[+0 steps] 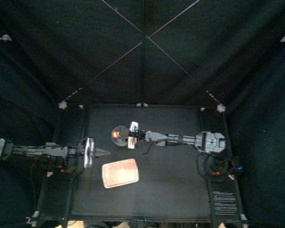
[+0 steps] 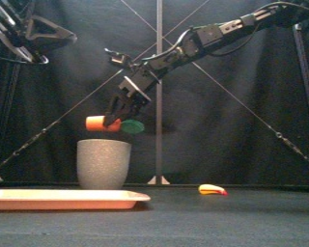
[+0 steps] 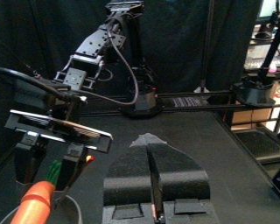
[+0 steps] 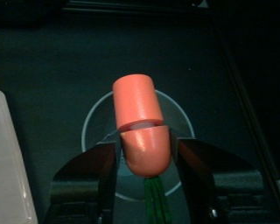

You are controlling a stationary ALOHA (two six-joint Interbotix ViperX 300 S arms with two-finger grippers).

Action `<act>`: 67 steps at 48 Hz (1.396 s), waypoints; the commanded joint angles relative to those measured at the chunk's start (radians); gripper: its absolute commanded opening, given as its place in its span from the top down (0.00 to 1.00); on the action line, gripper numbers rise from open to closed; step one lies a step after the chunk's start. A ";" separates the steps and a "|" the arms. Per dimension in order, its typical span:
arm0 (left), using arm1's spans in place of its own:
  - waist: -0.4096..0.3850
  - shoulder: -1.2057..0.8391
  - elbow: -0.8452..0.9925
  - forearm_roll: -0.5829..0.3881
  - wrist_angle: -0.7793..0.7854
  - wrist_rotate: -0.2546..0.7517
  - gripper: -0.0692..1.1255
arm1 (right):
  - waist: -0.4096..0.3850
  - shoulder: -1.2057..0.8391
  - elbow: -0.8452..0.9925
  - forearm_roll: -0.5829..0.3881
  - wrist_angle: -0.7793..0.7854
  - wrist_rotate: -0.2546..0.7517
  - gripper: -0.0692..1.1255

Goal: Pick the carrot then place it in the grey bowl
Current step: Drop carrot in the grey bowl and return to neutral

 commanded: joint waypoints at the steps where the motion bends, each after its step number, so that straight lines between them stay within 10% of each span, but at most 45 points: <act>1: 0.000 0.000 -0.015 0.003 -0.003 0.002 0.96 | -0.011 -0.029 -0.023 0.015 0.002 0.002 0.25; 9: 0.002 0.000 -0.014 0.003 -0.003 0.002 0.96 | -0.017 -0.031 -0.029 0.015 -0.002 0.003 0.07; 29: 0.002 0.000 -0.015 0.005 -0.003 0.002 0.96 | -0.006 -0.199 0.063 0.005 -0.012 0.002 0.07; 53: 0.000 -0.035 -0.009 0.015 0.026 0.002 0.96 | 0.264 -0.621 0.505 -0.051 -0.212 0.009 0.07; 67: 0.002 -0.051 -0.003 0.017 0.031 0.002 0.96 | 0.337 -0.922 0.776 0.080 -0.362 0.009 0.07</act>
